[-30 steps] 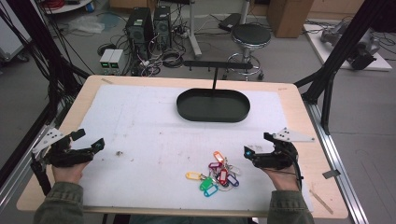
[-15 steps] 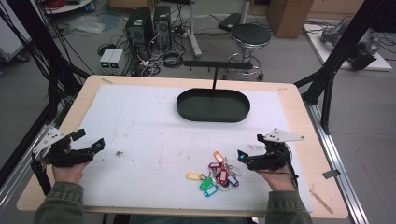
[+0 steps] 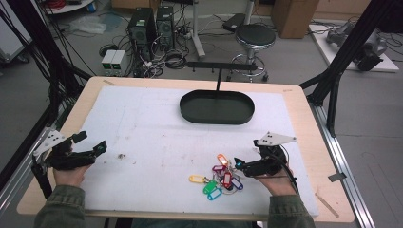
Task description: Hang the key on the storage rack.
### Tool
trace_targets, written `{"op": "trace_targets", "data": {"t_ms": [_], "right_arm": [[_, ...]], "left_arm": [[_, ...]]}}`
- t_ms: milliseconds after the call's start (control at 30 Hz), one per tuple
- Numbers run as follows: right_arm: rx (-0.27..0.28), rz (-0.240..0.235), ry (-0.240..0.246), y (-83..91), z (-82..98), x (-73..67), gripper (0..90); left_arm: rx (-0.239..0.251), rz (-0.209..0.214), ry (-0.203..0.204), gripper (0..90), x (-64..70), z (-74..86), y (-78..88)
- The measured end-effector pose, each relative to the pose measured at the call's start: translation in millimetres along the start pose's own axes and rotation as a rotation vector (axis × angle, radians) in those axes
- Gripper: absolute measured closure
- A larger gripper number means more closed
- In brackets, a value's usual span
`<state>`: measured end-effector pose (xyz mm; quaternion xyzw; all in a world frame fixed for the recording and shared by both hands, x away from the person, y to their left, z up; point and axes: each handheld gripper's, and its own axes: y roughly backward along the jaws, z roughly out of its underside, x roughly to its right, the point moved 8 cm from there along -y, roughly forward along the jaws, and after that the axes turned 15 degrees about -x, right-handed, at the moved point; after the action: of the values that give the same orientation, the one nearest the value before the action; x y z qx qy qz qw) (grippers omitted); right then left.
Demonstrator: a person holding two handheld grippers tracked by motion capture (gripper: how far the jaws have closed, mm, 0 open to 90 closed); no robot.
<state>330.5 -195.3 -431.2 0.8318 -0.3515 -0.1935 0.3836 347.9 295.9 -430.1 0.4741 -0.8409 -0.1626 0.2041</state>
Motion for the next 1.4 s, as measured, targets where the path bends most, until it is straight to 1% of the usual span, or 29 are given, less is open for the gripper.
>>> {"op": "trace_targets", "data": {"t_ms": [33,67,133,333,400,433,500,533,567,600,767,800,833,900,933,967,1000,1033,1067,1100,1233,1333,1367,1400], "right_arm": [[0.000,0.000,0.000,0.0,0.0,0.0,0.5],[-0.022,0.006,0.012,-3.3,1.3,-0.8,0.5],[-0.040,0.003,0.017,-5.9,2.5,-2.4,0.5],[-0.072,-0.012,0.024,-10.0,4.6,-5.7,0.5],[-0.087,-0.018,0.033,-12.3,5.4,-7.3,0.5],[-0.106,-0.024,0.043,-14.5,6.3,-9.4,0.5],[-0.113,-0.027,0.048,-15.7,6.8,-10.3,0.5],[-0.136,-0.028,0.062,-18.7,8.2,-13.0,0.5],[-0.136,-0.028,0.062,-18.7,8.2,-13.0,0.5],[-0.152,-0.024,0.073,-21.3,9.3,-14.8,0.5],[-0.180,-0.030,0.090,-24.8,11.6,-17.6,1.0],[-0.191,-0.048,0.103,-25.4,12.7,-19.6,4.3],[-0.197,-0.055,0.107,-26.1,13.3,-20.6,4.3],[-0.206,-0.059,0.107,-26.7,14.1,-21.4,4.3],[-0.232,-0.065,0.112,-29.1,16.7,-23.4,4.3],[-0.232,-0.065,0.112,-29.1,16.7,-23.4,4.3],[-0.241,-0.068,0.122,-30.8,17.6,-23.8,4.3],[-0.253,-0.072,0.128,-32.3,18.9,-24.5,4.3],[-0.279,-0.077,0.133,-34.5,21.3,-25.7,4.4],[-0.288,-0.077,0.132,-35.5,22.4,-26.5,4.4],[-0.308,-0.080,0.143,-37.3,24.4,-28.0,5.1],[-0.316,-0.091,0.144,-37.5,25.7,-29.6,6.4],[-0.330,-0.100,0.146,-37.4,27.5,-30.9,11.6],[-0.336,-0.119,0.160,-37.3,28.4,-32.3,16.4]], "left_arm": [[-0.001,0.000,-0.001,1.7,-0.1,0.0,-0.1],[0.000,-0.001,0.000,1.7,-0.1,0.1,-0.2],[-0.001,0.000,-0.001,1.7,-0.1,0.1,-0.3],[-0.002,0.000,-0.002,1.7,0.0,0.2,-0.4],[-0.003,0.001,-0.003,1.7,0.0,0.3,-0.5],[-0.004,0.001,-0.003,1.7,0.1,0.3,-0.5],[-0.005,0.001,-0.004,1.7,0.1,0.4,-0.6],[-0.003,0.001,-0.003,1.7,0.2,0.3,-0.5],[-0.003,0.001,-0.003,1.7,0.2,0.3,-0.5],[-0.005,0.001,-0.003,1.7,0.1,0.4,-0.5],[-0.006,0.002,-0.002,1.7,0.3,0.6,-0.7],[-0.007,0.002,-0.003,1.7,0.2,0.7,-0.8],[-0.007,0.002,-0.003,1.7,0.2,0.7,-0.8],[-0.007,0.002,-0.003,1.7,0.2,0.7,-0.8],[-0.007,0.003,-0.003,1.7,0.3,0.7,-0.8],[-0.008,0.003,-0.004,1.7,0.3,0.8,-0.8],[-0.007,0.003,-0.004,1.7,0.4,0.8,-0.8],[-0.007,0.003,-0.003,1.7,0.4,0.8,-0.9],[-0.008,0.003,-0.004,1.7,0.3,0.8,-0.9],[-0.007,0.003,-0.002,1.7,0.3,0.7,-1.1],[-0.008,0.004,-0.004,1.7,0.5,0.9,-1.2],[-0.009,0.004,-0.004,1.7,0.5,0.9,-1.2],[-0.009,0.005,-0.003,1.7,0.6,1.0,-1.3],[-0.009,0.005,-0.003,1.7,0.6,1.0,-1.3]]}}
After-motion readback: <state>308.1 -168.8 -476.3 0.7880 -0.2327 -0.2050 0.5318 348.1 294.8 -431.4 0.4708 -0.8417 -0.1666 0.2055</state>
